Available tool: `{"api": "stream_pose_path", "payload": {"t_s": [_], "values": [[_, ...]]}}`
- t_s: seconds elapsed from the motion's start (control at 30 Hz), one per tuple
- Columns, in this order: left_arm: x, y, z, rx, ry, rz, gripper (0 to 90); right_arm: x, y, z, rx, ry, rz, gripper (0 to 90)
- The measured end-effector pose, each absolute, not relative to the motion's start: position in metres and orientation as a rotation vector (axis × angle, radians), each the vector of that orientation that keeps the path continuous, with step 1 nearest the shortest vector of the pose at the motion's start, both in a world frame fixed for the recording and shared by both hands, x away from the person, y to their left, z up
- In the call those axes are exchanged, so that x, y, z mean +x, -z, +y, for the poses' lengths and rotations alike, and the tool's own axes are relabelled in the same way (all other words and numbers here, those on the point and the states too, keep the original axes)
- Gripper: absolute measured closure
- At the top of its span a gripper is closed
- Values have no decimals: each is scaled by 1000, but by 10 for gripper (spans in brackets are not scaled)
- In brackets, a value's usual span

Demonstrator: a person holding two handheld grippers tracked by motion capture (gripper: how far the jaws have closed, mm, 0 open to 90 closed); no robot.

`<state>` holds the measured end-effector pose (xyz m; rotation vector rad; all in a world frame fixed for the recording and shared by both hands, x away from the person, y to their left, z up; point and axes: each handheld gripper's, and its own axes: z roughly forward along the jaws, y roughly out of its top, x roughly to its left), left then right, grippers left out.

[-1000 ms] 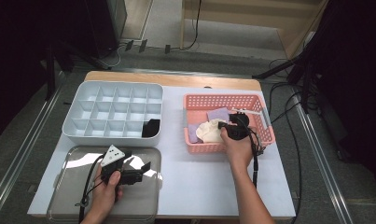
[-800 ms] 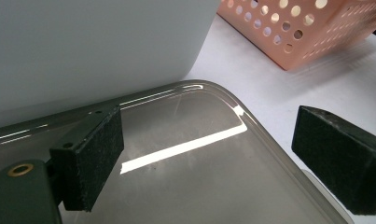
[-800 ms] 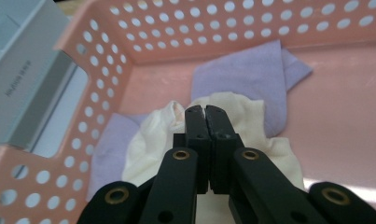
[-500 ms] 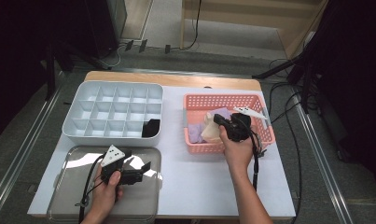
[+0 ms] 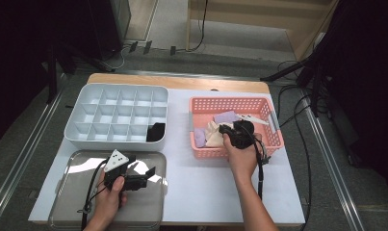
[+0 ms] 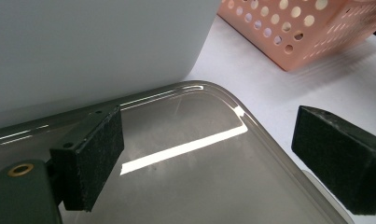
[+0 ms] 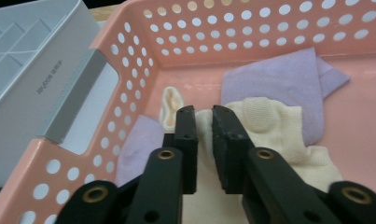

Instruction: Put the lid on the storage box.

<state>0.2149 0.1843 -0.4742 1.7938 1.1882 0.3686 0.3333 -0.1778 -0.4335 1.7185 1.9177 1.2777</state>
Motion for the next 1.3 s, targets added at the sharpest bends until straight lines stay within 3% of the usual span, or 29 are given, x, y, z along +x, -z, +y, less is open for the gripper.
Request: {"api": "stream_pose_path", "payload": {"t_s": [0.3,0.63,0.77,0.93,1.3], "values": [[215,474,184,1793,-379,1195,113,340,433,-168,1747,-1206,2004,521],[214,474,185,1785,-391,1204,136,353,444,-160,1888,-1125,2034,472],[214,474,184,1785,-391,1202,136,356,449,-154,1890,-1024,2053,505],[214,474,184,1786,-389,1201,136,354,448,-152,1856,-1034,2093,801],[214,474,184,1784,-390,1201,137,340,436,-163,1790,-1154,1952,830]]}}
